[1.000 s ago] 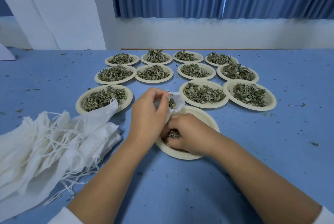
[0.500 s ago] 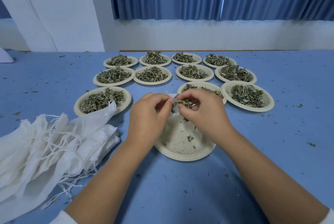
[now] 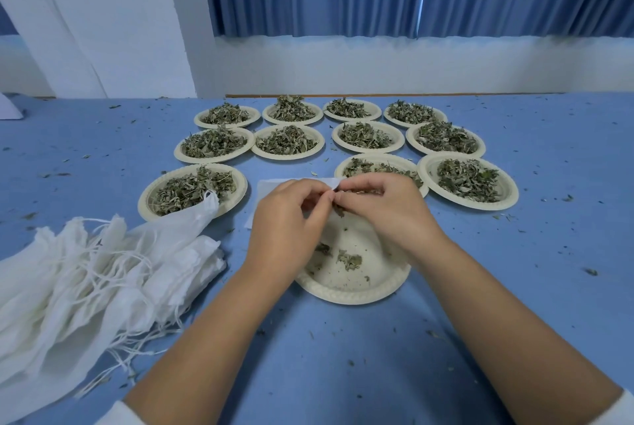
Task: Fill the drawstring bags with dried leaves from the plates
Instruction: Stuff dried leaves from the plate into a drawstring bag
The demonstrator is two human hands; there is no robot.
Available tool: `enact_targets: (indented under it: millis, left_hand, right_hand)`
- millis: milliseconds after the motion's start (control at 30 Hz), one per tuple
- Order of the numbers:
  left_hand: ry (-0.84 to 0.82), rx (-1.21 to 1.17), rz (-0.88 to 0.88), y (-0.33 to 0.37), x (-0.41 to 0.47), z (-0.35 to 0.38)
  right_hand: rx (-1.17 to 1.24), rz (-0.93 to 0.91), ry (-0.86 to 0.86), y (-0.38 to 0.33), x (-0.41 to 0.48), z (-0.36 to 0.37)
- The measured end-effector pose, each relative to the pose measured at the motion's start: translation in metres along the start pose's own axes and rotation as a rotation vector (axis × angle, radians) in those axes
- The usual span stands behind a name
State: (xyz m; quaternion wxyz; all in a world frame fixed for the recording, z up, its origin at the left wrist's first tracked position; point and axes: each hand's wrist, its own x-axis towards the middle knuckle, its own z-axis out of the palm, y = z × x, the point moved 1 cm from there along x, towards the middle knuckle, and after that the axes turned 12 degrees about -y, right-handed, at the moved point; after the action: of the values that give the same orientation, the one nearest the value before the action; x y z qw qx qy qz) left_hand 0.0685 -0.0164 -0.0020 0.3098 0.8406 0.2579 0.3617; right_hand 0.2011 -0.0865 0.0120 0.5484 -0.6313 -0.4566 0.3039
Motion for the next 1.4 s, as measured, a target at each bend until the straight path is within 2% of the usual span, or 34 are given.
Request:
enact_targets:
  millis: [100, 233, 400, 467, 567, 633, 733, 867, 933, 1100, 1233, 1400]
  left_hand:
    - [0.005, -0.031, -0.030, -0.002, 0.001, 0.000]
    - [-0.010, -0.087, -0.029, -0.001, 0.001, 0.001]
    - [-0.084, -0.143, -0.007, 0.002, -0.001, 0.002]
    - [-0.101, -0.124, -0.011, 0.003, -0.002, 0.002]
    - [-0.053, -0.127, -0.066, 0.000, 0.001, -0.001]
    - [-0.003, -0.116, -0.110, -0.002, 0.002, -0.005]
    - [0.049, -0.121, -0.143, -0.003, 0.002, -0.009]
    - [0.057, -0.100, -0.159, -0.004, 0.003, -0.011]
    - [0.049, -0.097, -0.155, -0.004, 0.003, -0.011]
    - [0.047, -0.107, -0.155, -0.004, 0.003, -0.010]
    - [0.054, -0.122, -0.171, -0.006, 0.003, -0.010]
    - [0.051, -0.122, -0.173, -0.005, 0.003, -0.010]
  right_hand:
    - [0.053, 0.013, -0.038, -0.001, 0.000, -0.003]
    - [0.046, -0.080, 0.060, -0.001, -0.004, 0.007]
    - [-0.177, -0.142, 0.175, 0.005, -0.002, 0.016]
    - [-0.197, -0.108, 0.109, 0.005, 0.000, 0.015]
    - [-0.138, -0.041, -0.100, 0.001, 0.000, 0.010]
    - [-0.139, -0.065, -0.123, -0.003, -0.001, 0.002]
    - [-0.409, -0.119, -0.117, -0.007, -0.002, -0.015]
    - [-0.824, 0.064, -0.465, -0.001, -0.007, -0.017]
    - [-0.949, 0.097, -0.552, 0.004, -0.009, -0.013]
    - [-0.864, 0.033, -0.528, 0.010, -0.005, -0.002]
    - [-0.818, -0.097, -0.523, 0.013, -0.003, 0.012]
    - [-0.852, -0.145, -0.461, 0.018, -0.003, 0.023]
